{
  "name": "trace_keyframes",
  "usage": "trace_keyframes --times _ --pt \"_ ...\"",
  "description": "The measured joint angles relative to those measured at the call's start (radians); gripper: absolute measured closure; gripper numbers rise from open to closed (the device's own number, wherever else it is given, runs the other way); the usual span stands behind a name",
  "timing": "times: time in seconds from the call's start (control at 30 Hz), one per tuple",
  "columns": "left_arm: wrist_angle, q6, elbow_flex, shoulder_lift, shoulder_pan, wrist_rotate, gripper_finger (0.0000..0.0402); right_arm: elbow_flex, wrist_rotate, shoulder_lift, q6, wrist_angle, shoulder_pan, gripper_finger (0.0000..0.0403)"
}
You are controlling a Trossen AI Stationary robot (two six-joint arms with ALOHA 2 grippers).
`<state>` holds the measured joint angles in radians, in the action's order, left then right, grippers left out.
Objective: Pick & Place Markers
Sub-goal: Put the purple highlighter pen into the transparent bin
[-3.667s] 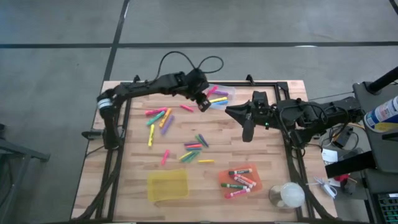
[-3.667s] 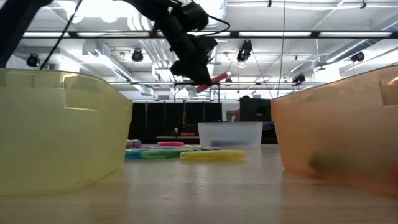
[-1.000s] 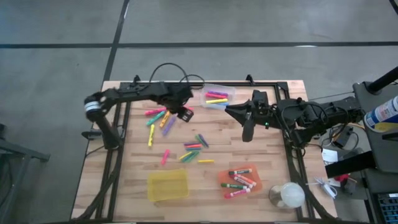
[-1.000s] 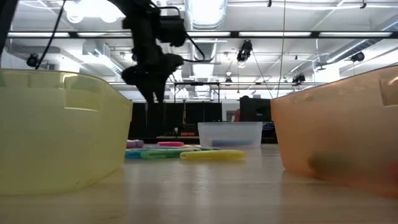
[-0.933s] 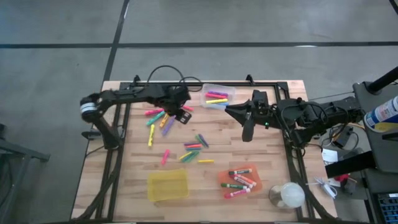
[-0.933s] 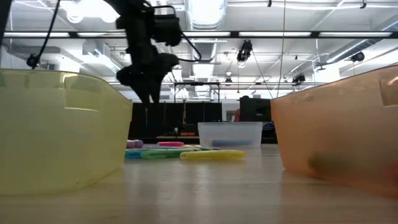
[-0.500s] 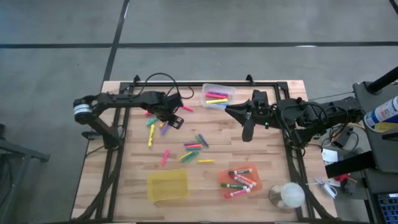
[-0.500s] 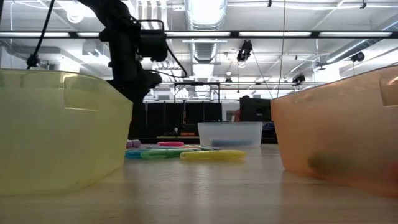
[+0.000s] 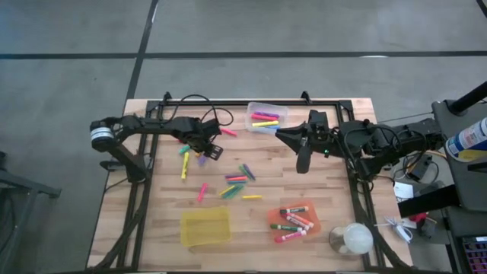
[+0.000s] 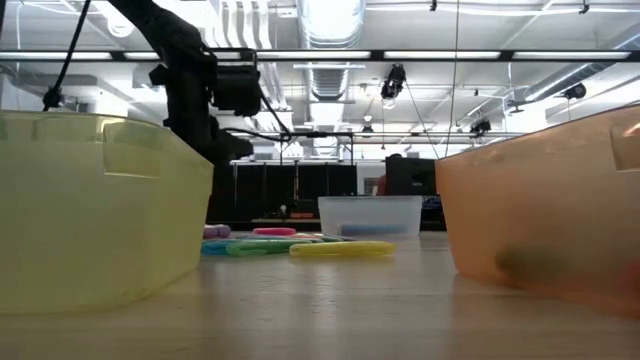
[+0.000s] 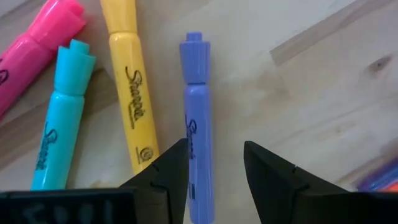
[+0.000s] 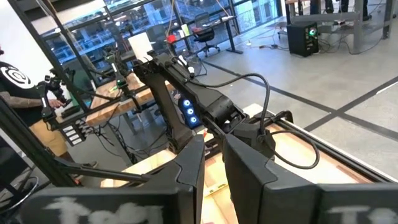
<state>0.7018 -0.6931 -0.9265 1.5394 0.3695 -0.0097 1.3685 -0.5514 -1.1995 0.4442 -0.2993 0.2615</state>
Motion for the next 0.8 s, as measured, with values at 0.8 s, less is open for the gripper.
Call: trace_keyframes --times 0.8 --pt "-0.076 -0.013 0.072 0.039 0.006 -0.015 0.0255 0.0 0.001 0.0 0.0 0.0 0.0 0.0346"
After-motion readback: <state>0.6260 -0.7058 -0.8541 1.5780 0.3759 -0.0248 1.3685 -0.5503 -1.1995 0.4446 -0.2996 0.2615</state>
